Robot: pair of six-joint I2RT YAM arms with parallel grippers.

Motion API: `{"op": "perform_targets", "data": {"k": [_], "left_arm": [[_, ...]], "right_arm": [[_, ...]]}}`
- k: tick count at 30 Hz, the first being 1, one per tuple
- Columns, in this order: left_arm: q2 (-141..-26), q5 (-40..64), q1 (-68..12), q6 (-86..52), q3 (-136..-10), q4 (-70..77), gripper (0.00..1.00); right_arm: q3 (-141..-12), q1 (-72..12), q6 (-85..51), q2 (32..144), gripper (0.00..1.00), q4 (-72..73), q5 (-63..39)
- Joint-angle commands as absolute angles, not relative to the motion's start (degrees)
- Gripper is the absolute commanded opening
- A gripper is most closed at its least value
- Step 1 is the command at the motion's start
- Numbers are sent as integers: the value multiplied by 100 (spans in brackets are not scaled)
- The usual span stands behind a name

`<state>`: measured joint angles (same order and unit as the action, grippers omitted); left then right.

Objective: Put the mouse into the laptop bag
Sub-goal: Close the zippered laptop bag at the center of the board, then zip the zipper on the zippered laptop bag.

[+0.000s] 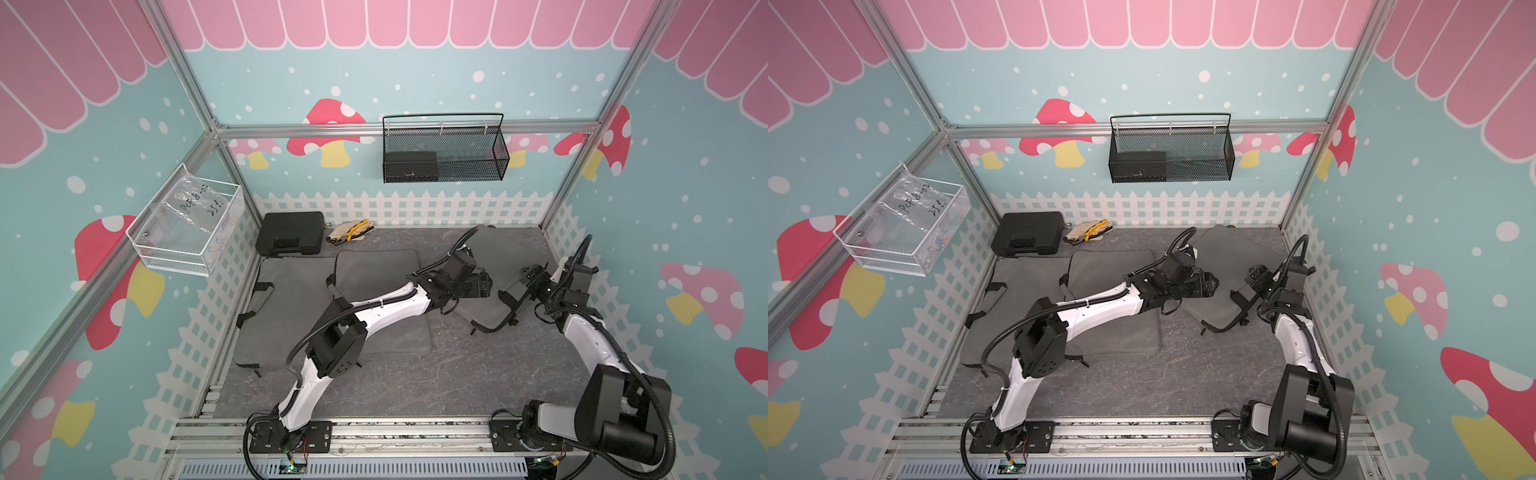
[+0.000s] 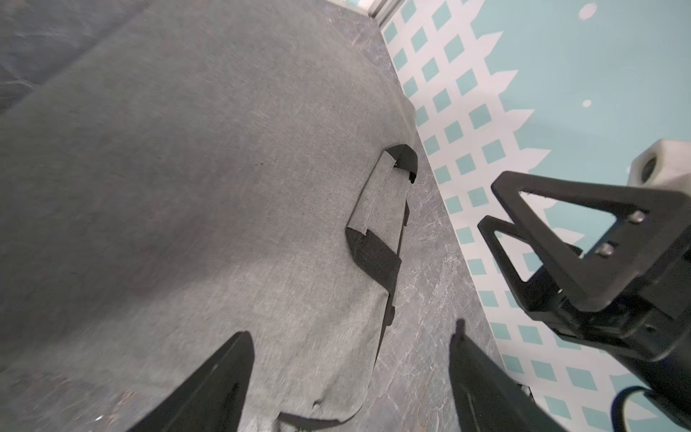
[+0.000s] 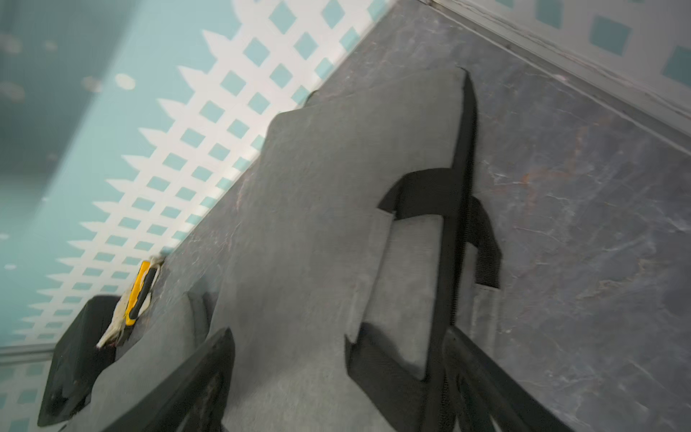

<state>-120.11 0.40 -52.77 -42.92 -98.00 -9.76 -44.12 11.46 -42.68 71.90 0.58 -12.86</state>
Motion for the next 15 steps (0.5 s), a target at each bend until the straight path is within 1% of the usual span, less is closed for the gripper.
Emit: {"op": "perform_targets", "data": {"k": [1,2,4,9,12,15], "left_arm": [[-10933,-560,-5359,-4550,-8564,439,87],[-10653,-734,-5370,-4662,-7896,842,87],[-10246,-933,-5388,-4900,-6963,1577,88],[-9882,-1280,-5589,-5498,-5319,3018,87],[-9813,-1982,-5944,-5569,-4642,3695,87],[-9881,-2338,-6295,-5508,-4464,3806,86]], "right_arm": [[-4354,428,-4113,7048,87,-207,-1023],[-4297,123,-4105,7069,86,-189,-932],[-4121,-227,-4121,7134,86,-145,-790],[-3332,-616,-4228,7304,84,435,-758],[-3141,-765,-4227,7512,83,573,-702],[-2978,-852,-4269,7701,83,768,-656]]}}
